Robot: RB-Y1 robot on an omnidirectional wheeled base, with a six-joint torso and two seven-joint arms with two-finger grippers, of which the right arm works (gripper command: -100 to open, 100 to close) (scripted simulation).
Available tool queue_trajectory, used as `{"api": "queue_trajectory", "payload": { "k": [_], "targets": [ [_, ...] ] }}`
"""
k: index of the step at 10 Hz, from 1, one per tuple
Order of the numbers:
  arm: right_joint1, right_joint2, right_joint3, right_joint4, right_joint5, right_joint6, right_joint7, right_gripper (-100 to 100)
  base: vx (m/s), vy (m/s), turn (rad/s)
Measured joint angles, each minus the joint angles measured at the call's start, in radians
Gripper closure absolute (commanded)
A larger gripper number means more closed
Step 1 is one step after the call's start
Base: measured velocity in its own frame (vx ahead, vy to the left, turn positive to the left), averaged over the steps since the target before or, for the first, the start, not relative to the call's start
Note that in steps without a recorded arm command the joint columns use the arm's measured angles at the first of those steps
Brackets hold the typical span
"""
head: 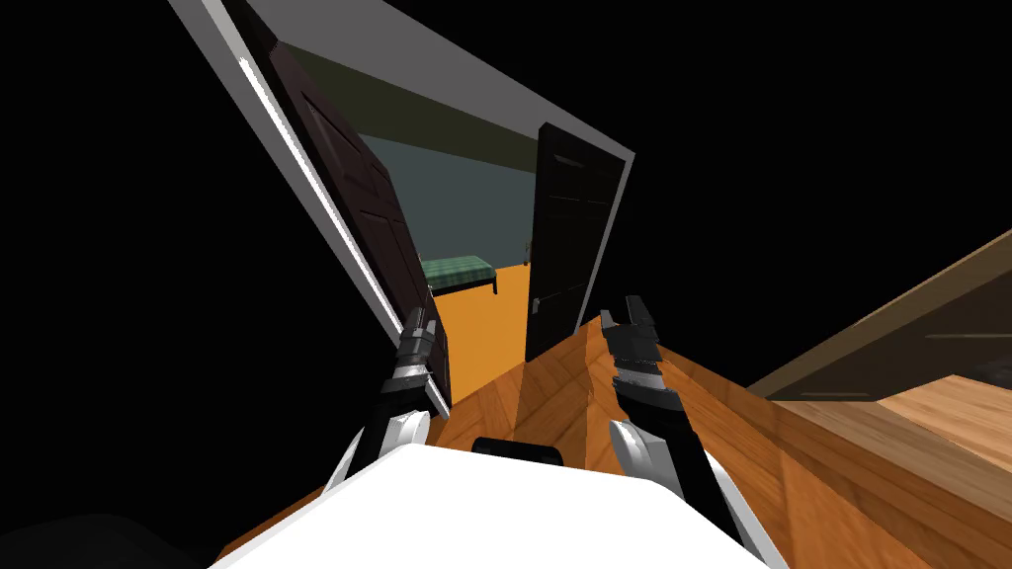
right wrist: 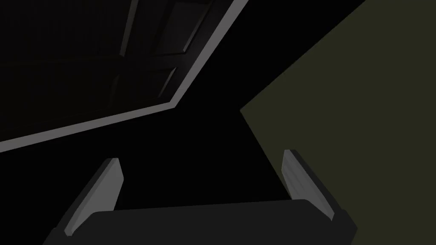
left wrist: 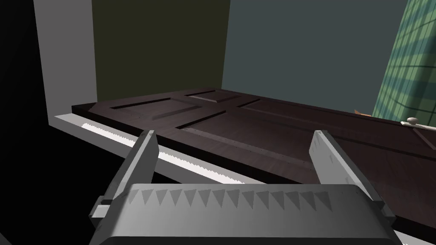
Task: Push the door open
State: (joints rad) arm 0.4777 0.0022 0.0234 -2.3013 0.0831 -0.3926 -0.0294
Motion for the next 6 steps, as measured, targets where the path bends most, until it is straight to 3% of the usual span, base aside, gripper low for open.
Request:
{"api": "queue_trajectory", "payload": {
  "k": [6],
  "targets": [
    [-0.035,-0.022,0.031,0.142,0.001,-0.035,0.001,-100,0.111,-0.064,0.066]
  ]
}}
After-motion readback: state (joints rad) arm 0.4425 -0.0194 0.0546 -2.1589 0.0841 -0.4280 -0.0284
